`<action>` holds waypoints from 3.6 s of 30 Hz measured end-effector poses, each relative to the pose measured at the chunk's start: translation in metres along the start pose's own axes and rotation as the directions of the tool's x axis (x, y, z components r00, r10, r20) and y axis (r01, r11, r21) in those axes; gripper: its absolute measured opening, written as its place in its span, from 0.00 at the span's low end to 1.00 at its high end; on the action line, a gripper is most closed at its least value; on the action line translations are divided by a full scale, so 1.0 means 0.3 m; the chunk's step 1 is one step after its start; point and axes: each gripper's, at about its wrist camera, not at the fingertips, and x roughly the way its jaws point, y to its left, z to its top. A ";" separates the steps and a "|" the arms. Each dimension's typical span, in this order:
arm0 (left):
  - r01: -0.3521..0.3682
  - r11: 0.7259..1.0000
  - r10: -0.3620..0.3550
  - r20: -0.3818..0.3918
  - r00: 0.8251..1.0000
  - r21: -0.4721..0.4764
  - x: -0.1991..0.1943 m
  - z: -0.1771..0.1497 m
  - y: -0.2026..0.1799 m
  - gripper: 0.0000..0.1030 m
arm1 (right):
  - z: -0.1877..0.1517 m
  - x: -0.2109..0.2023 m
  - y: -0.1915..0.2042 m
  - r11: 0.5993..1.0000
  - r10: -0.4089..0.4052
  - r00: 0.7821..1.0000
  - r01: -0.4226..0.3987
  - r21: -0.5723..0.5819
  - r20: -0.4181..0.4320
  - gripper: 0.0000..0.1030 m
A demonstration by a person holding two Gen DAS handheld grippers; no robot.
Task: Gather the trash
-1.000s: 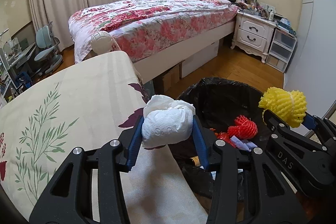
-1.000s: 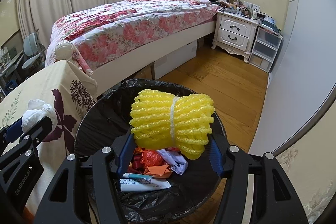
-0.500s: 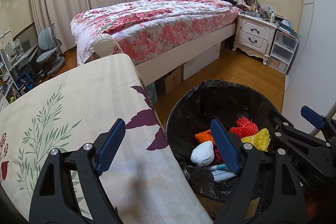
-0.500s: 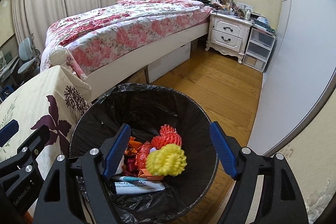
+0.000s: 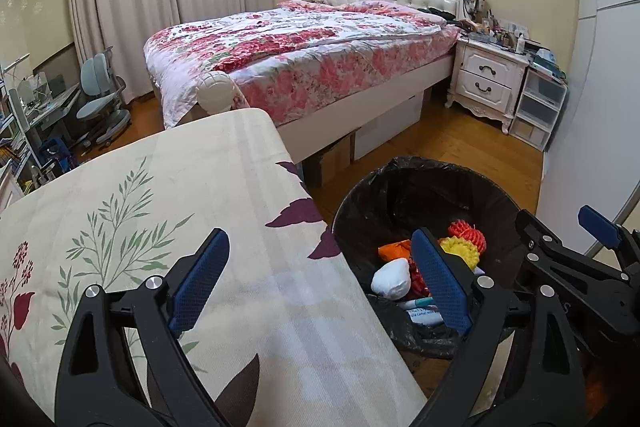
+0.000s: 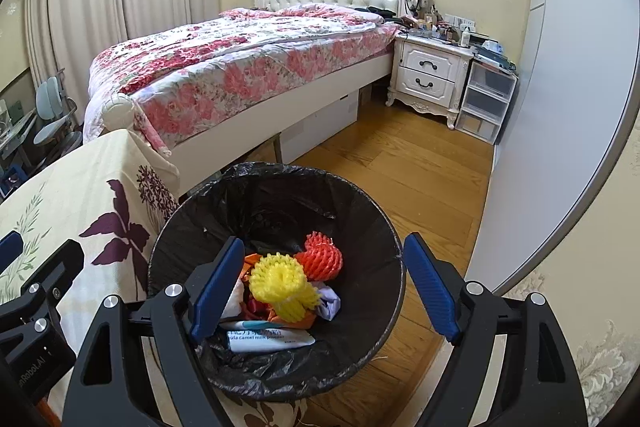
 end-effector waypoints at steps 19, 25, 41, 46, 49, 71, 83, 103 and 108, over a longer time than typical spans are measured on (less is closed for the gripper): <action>-0.043 0.997 0.046 0.042 0.998 -0.063 -0.234 -0.127 0.142 0.87 | -0.090 -0.224 0.053 0.996 0.065 0.995 -0.060 -0.058 0.072 0.77; -0.054 0.996 0.057 0.046 0.997 -0.068 -0.276 -0.157 0.159 0.87 | -0.112 -0.264 0.067 0.995 0.081 0.993 -0.075 -0.072 0.084 0.77; -0.053 0.996 0.057 0.050 0.997 -0.077 -0.295 -0.168 0.173 0.87 | -0.120 -0.275 0.079 0.994 0.083 0.993 -0.076 -0.081 0.086 0.77; -0.051 0.996 0.055 0.052 0.997 -0.079 -0.296 -0.167 0.176 0.87 | -0.123 -0.278 0.078 0.994 0.082 0.993 -0.074 -0.080 0.091 0.77; -0.052 0.996 0.056 0.051 0.997 -0.079 -0.296 -0.168 0.176 0.87 | -0.122 -0.277 0.077 0.994 0.081 0.993 -0.074 -0.080 0.091 0.77; -0.049 0.995 0.053 0.051 0.997 -0.084 -0.299 -0.167 0.180 0.87 | -0.123 -0.277 0.079 0.994 0.082 0.993 -0.075 -0.081 0.091 0.77; -0.047 0.995 0.051 0.050 0.997 -0.086 -0.302 -0.167 0.179 0.87 | -0.124 -0.276 0.081 0.994 0.081 0.992 -0.074 -0.081 0.091 0.77; -0.067 0.996 0.072 0.079 0.994 -0.065 -0.309 -0.171 0.158 0.87 | -0.125 -0.278 0.084 0.994 0.082 0.993 -0.074 -0.084 0.090 0.77; -0.055 0.995 0.063 0.093 0.994 -0.081 -0.313 -0.172 0.170 0.87 | -0.126 -0.277 0.086 0.994 0.081 0.993 -0.074 -0.084 0.090 0.77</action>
